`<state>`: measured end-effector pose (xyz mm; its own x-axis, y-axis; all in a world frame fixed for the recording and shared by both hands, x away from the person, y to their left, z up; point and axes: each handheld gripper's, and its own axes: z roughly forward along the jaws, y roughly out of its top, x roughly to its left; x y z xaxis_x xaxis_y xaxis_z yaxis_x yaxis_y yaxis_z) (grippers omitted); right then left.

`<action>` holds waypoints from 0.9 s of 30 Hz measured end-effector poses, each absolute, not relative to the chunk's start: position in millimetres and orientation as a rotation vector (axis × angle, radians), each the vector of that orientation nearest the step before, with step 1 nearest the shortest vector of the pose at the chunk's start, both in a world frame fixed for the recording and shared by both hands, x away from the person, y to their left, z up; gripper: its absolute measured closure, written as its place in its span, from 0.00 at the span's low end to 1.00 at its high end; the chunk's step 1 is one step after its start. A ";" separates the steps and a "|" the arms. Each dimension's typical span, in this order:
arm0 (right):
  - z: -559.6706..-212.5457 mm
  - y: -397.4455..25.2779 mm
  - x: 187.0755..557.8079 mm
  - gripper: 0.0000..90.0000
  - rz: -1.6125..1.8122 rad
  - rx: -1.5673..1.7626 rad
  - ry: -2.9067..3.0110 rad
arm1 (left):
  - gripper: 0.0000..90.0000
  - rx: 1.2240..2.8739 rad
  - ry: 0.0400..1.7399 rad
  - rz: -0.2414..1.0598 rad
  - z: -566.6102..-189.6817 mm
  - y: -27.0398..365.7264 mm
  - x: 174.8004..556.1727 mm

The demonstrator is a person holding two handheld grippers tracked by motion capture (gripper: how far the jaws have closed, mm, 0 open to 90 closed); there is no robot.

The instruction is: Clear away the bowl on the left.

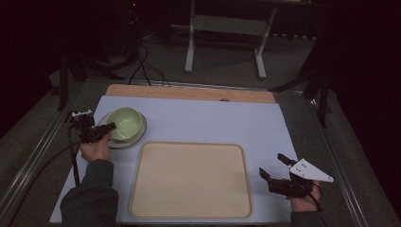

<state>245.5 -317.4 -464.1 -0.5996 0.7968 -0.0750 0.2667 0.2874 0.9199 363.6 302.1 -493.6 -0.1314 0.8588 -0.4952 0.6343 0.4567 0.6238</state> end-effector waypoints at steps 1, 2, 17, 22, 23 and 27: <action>-464.1 -317.5 245.3 0.15 1.295 0.951 2.024 | 0.92 1.260 1.846 0.332 -493.1 303.0 362.3; -464.1 -317.6 245.3 0.15 1.295 0.952 2.023 | 0.92 1.254 1.841 0.331 -492.3 303.8 360.4; -464.1 -316.5 244.9 0.15 1.293 0.951 2.026 | 0.92 1.220 1.775 0.337 -483.8 310.3 343.6; -464.1 -316.7 245.0 0.15 1.291 0.951 2.025 | 0.91 1.222 1.748 0.330 -480.4 307.3 340.5; -464.1 -316.8 245.0 0.15 1.291 0.952 2.024 | 0.91 1.225 1.742 0.330 -479.7 306.6 339.8; -464.0 -316.9 244.9 0.15 1.292 0.951 2.023 | 0.91 1.233 1.718 0.329 -477.5 302.8 337.5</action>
